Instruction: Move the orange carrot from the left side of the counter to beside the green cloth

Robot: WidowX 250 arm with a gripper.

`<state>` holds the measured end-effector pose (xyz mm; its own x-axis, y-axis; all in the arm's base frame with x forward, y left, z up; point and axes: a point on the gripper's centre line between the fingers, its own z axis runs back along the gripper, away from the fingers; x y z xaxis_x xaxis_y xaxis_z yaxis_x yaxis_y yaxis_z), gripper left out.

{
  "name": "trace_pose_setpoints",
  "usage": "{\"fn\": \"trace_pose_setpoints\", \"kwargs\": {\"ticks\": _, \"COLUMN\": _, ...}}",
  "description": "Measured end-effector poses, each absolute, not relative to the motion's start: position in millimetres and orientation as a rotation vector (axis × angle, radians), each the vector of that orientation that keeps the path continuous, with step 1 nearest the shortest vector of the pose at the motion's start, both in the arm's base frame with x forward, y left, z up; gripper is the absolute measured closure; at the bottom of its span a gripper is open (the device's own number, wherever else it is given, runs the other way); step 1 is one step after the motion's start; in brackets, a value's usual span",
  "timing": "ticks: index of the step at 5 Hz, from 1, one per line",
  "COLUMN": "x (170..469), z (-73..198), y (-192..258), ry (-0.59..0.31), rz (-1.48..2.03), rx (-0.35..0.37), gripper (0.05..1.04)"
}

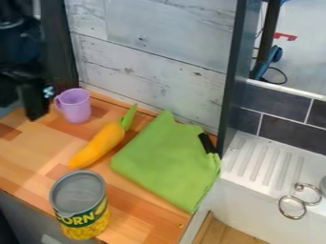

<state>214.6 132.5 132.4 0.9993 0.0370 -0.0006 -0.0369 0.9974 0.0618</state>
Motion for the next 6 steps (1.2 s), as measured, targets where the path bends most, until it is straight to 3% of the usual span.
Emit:
{"fn": "trace_pose_setpoints", "kwargs": {"ticks": 1, "x": 206.7, "z": 132.5, "y": 129.5, "ry": 0.033, "rz": 0.018, "rx": 0.013, "gripper": 0.083}}
{"fn": "trace_pose_setpoints", "kwargs": {"ticks": 6, "x": 206.2, "z": 132.5, "y": 129.4, "ry": 0.035, "rz": 0.015, "rx": 0.010, "gripper": 0.083}}
